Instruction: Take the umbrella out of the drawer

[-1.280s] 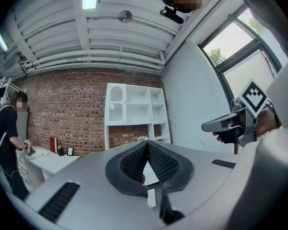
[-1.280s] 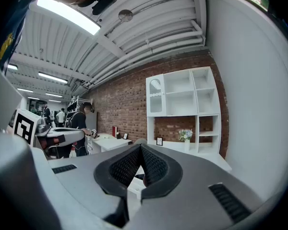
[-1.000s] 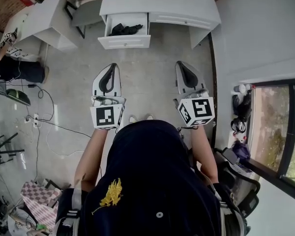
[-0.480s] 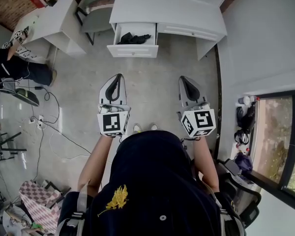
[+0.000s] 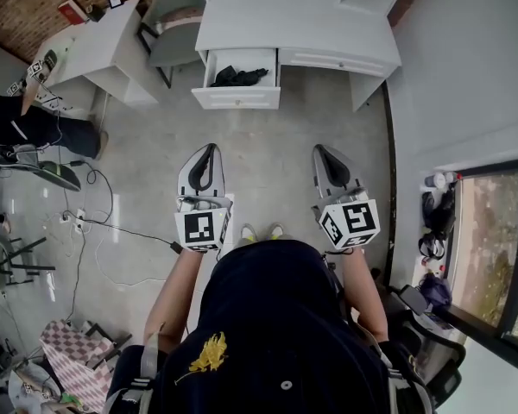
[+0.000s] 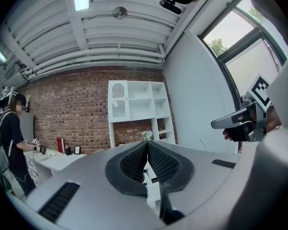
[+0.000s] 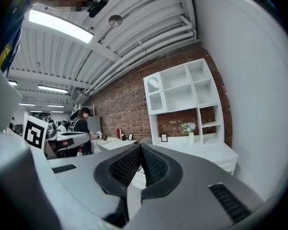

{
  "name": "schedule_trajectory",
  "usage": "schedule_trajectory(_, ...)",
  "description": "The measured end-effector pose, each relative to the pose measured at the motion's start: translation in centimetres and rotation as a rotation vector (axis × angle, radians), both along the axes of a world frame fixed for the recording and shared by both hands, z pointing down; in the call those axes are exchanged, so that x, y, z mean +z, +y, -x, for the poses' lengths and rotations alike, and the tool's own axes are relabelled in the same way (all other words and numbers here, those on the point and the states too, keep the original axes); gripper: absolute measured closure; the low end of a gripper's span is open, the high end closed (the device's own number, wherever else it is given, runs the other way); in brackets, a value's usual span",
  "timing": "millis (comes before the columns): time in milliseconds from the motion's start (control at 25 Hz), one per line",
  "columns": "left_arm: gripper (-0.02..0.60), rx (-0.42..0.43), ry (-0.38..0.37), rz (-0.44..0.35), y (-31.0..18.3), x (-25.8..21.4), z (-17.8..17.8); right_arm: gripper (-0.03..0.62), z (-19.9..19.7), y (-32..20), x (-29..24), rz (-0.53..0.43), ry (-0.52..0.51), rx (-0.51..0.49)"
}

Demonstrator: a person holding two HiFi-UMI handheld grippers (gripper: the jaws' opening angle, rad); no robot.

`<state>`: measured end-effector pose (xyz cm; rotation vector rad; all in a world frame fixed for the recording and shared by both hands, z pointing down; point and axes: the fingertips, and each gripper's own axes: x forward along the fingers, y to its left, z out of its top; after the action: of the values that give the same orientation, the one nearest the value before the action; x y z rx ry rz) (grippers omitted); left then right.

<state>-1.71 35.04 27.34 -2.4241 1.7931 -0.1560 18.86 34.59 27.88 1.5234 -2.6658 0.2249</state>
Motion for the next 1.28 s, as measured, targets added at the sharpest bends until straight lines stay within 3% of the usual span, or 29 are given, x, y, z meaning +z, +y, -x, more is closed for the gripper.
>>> schedule_trajectory(200,0.563,0.022,-0.021,0.020,0.1,0.6,-1.8,0.568,-1.0,0.3,1.0,0.019,0.018,-0.029)
schedule_trajectory(320,0.563,0.019,-0.023,0.015,-0.5,0.3,-2.7,0.568,-2.1,0.1,1.2,0.024,-0.021,-0.041)
schedule_trajectory(720,0.563,-0.014,-0.050,0.000,-1.7,0.2,-4.2,0.566,-3.1,-1.6,1.9,0.018,-0.001,-0.108)
schedule_trajectory(1280,0.563,-0.006,-0.027,0.031,-7.6,1.4,-2.1,0.567,-0.9,-7.0,3.3,0.057,0.027,-0.093)
